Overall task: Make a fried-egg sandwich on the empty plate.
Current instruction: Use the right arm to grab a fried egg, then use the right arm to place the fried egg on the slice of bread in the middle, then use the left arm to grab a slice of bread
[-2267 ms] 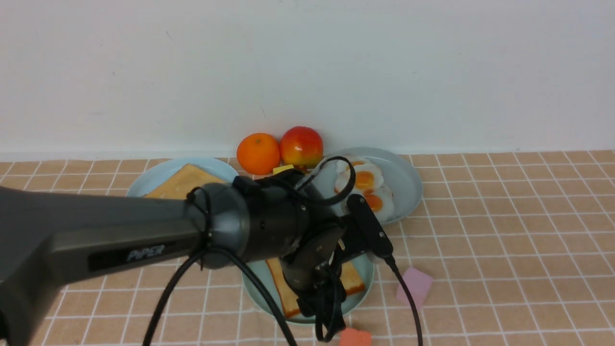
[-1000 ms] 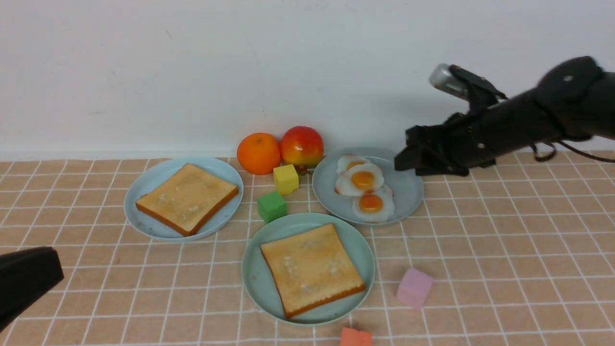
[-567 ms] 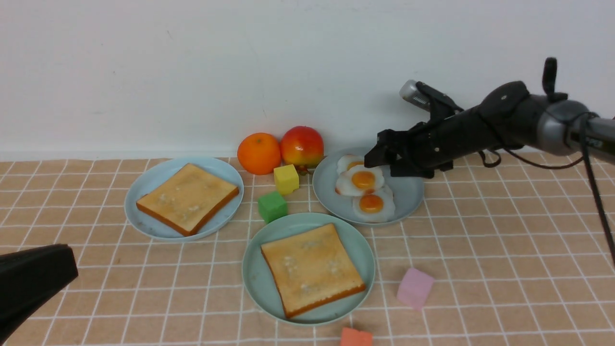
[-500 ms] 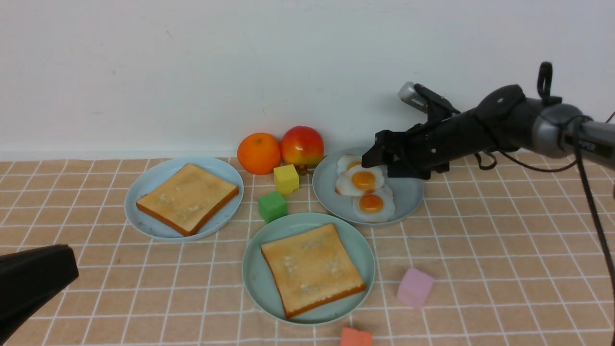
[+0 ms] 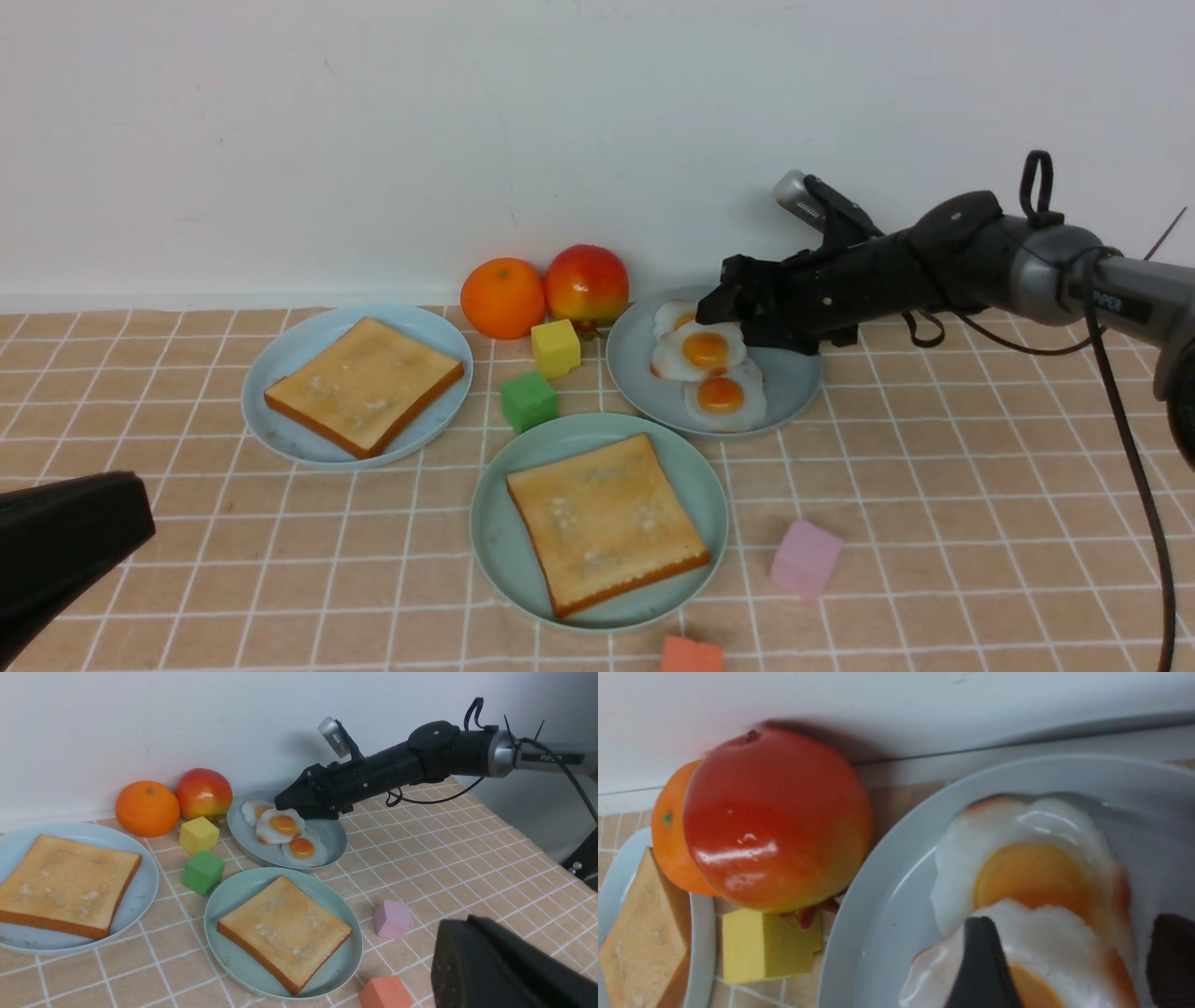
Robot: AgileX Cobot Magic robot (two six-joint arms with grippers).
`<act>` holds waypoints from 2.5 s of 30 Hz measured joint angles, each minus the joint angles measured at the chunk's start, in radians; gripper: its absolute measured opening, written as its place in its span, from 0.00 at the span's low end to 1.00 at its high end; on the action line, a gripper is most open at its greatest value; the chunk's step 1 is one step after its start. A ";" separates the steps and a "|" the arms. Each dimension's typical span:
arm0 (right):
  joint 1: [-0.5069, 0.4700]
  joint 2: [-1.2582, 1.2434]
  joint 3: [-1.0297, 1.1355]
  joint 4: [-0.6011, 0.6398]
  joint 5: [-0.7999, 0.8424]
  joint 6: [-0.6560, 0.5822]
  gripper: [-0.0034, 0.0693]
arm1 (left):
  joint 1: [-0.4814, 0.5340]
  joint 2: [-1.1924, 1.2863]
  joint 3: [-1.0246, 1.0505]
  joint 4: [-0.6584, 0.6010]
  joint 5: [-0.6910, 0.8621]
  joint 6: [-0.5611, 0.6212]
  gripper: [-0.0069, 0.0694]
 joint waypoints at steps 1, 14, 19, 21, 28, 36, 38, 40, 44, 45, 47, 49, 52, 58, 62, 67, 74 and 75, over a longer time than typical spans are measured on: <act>0.000 0.001 0.000 0.001 0.000 -0.003 0.66 | 0.000 0.000 0.000 0.000 0.000 0.000 0.07; 0.000 0.001 0.000 0.083 0.018 -0.017 0.19 | 0.000 0.000 0.001 -0.001 0.002 0.000 0.07; 0.000 -0.042 0.007 0.076 0.046 -0.017 0.16 | 0.000 0.000 0.001 0.002 0.064 0.000 0.08; 0.000 -0.059 0.008 0.060 0.061 -0.017 0.15 | 0.000 0.000 0.001 0.002 0.083 0.000 0.08; -0.012 -0.262 0.076 -0.049 0.241 -0.020 0.15 | 0.000 0.000 0.001 0.002 0.153 0.000 0.08; 0.134 -0.570 0.515 0.032 0.211 -0.161 0.15 | 0.000 0.001 0.001 0.003 0.173 0.000 0.09; 0.185 -0.590 0.617 0.162 0.136 -0.264 0.15 | 0.000 0.001 0.001 0.006 0.174 0.000 0.09; 0.206 -0.582 0.651 0.240 0.102 -0.310 0.15 | 0.000 0.001 0.001 0.007 0.174 0.000 0.09; 0.236 -0.529 0.668 0.386 0.057 -0.381 0.15 | 0.000 0.001 0.001 0.009 0.180 0.000 0.09; 0.237 -0.522 0.668 0.403 0.054 -0.386 0.15 | 0.000 0.001 0.001 0.009 0.181 0.000 0.09; 0.240 -0.482 0.668 0.442 0.039 -0.399 0.15 | 0.000 0.001 0.001 0.009 0.183 0.000 0.10; 0.240 -0.462 0.668 0.444 0.021 -0.400 0.15 | 0.000 0.001 0.001 0.009 0.188 0.008 0.10; 0.240 -0.421 0.668 0.444 0.004 -0.389 0.15 | 0.000 0.001 0.001 0.009 0.196 0.018 0.10; 0.240 -0.386 0.668 0.402 -0.028 -0.287 0.26 | 0.000 0.001 0.001 0.009 0.197 0.019 0.10; 0.237 -0.397 0.668 0.293 -0.060 -0.245 0.59 | 0.000 0.001 0.001 0.009 0.197 0.019 0.11; 0.203 -0.458 0.670 0.180 -0.036 -0.226 0.78 | 0.000 0.001 0.001 -0.005 0.196 0.012 0.12; 0.141 -0.759 0.670 -0.284 0.223 0.090 0.58 | 0.000 0.175 0.001 -0.093 0.259 0.007 0.12; 0.141 -0.801 0.670 -0.364 0.263 0.129 0.53 | 0.000 0.219 0.001 -0.098 0.256 0.021 0.11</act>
